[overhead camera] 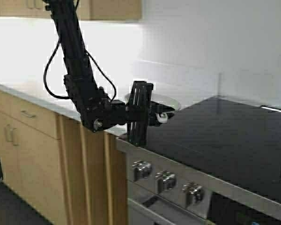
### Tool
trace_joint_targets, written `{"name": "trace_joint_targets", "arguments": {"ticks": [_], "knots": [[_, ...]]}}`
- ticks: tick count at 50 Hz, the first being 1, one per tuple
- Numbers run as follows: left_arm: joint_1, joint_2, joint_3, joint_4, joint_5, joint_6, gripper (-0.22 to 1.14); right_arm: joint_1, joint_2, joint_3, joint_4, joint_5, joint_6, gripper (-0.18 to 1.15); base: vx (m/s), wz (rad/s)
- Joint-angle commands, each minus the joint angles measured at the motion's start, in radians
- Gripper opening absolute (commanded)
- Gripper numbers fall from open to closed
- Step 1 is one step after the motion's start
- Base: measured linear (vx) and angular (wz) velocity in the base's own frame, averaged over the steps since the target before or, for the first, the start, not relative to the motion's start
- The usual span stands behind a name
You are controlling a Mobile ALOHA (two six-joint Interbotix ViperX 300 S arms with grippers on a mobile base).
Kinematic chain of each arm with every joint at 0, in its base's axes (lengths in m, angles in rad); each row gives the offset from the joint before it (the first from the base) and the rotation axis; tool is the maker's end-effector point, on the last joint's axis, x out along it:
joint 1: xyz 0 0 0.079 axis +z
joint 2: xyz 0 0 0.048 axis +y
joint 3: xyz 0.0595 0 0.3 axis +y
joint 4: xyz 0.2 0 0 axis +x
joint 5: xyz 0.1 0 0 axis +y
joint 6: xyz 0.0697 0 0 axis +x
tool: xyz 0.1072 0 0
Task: Wash the pan
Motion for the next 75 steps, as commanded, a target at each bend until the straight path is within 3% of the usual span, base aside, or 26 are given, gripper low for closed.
{"name": "trace_joint_targets", "arguments": {"ticks": [1,35,75], "knots": [[0.003,-0.074,0.021,-0.017,-0.048,0.031,0.02,0.002,0.005,-0.014,0.0,-0.003,0.0,0.05,-0.01,0.41],[0.006,-0.075,0.083,-0.017,-0.16,0.066,0.02,0.003,0.006,0.0,0.0,-0.003,-0.002,0.05,0.04,0.43],[0.005,-0.08,0.133,-0.002,-0.201,0.063,0.02,0.002,0.046,-0.003,-0.012,-0.006,0.0,0.05,0.1,0.66]]}}
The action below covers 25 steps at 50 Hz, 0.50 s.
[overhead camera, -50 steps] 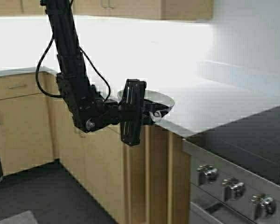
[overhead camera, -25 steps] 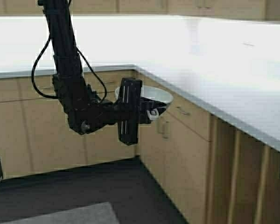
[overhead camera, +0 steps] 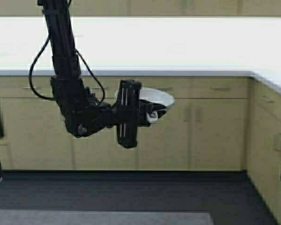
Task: Wash the pan
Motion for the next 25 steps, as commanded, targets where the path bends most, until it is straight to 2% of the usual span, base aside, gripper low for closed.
{"name": "trace_joint_targets", "arguments": {"ticks": [1,11,25], "knots": [[-0.005,-0.058,-0.011,0.0,-0.02,0.014,0.02,0.0,0.009,-0.014,-0.002,-0.006,0.0,0.05,0.13,0.78],[-0.003,-0.055,-0.032,0.002,-0.021,0.008,0.02,0.0,0.025,-0.014,-0.002,-0.006,0.0,0.05,0.13,0.73],[-0.005,-0.043,-0.038,-0.002,-0.026,-0.009,0.02,0.0,0.034,-0.017,-0.002,-0.006,-0.002,0.05,0.13,0.61]]}}
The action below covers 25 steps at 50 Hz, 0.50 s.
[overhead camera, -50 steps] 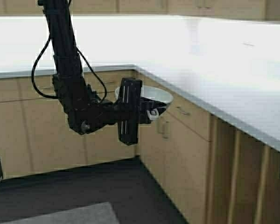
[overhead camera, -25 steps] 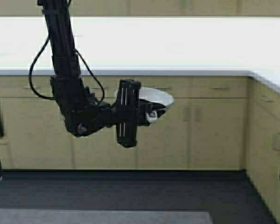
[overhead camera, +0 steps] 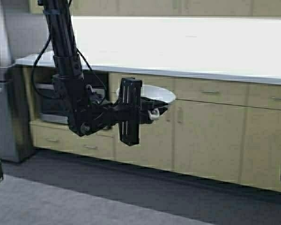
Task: Wash the pan
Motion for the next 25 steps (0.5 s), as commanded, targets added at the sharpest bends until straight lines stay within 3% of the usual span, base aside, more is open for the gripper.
{"name": "trace_joint_targets", "arguments": {"ticks": [1,25], "knots": [[0.002,-0.041,-0.011,-0.002,-0.028,0.003,0.02,0.0,0.005,-0.018,-0.002,-0.008,-0.002,0.05,0.13,0.63],[0.003,-0.038,0.009,0.003,-0.078,-0.003,0.02,-0.002,0.014,-0.02,-0.003,-0.011,-0.002,0.05,0.14,0.68]]}}
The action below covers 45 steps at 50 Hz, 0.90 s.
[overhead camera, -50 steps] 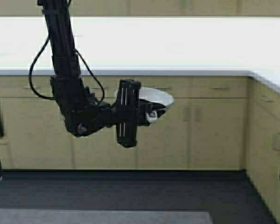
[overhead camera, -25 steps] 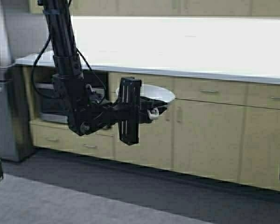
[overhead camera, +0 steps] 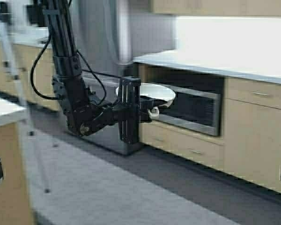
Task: Wash the pan
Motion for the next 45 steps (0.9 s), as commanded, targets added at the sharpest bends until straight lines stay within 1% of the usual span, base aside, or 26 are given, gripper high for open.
{"name": "trace_joint_targets", "arguments": {"ticks": [1,23,37,45], "knots": [[0.0,-0.038,0.0,0.002,-0.04,0.002,0.02,0.002,0.005,-0.018,-0.002,-0.011,0.002,0.05,0.15,0.71],[0.0,-0.046,0.057,-0.002,-0.061,-0.002,0.02,0.003,0.017,-0.02,-0.002,-0.011,0.003,0.05,0.17,0.79],[0.0,-0.052,0.051,-0.002,-0.064,-0.002,0.02,0.002,0.025,-0.025,-0.002,-0.009,0.003,0.05,0.15,0.53],[0.014,-0.087,0.087,0.009,-0.064,-0.009,0.02,0.002,0.023,-0.011,-0.002,-0.009,0.003,0.05,0.14,0.51]]}}
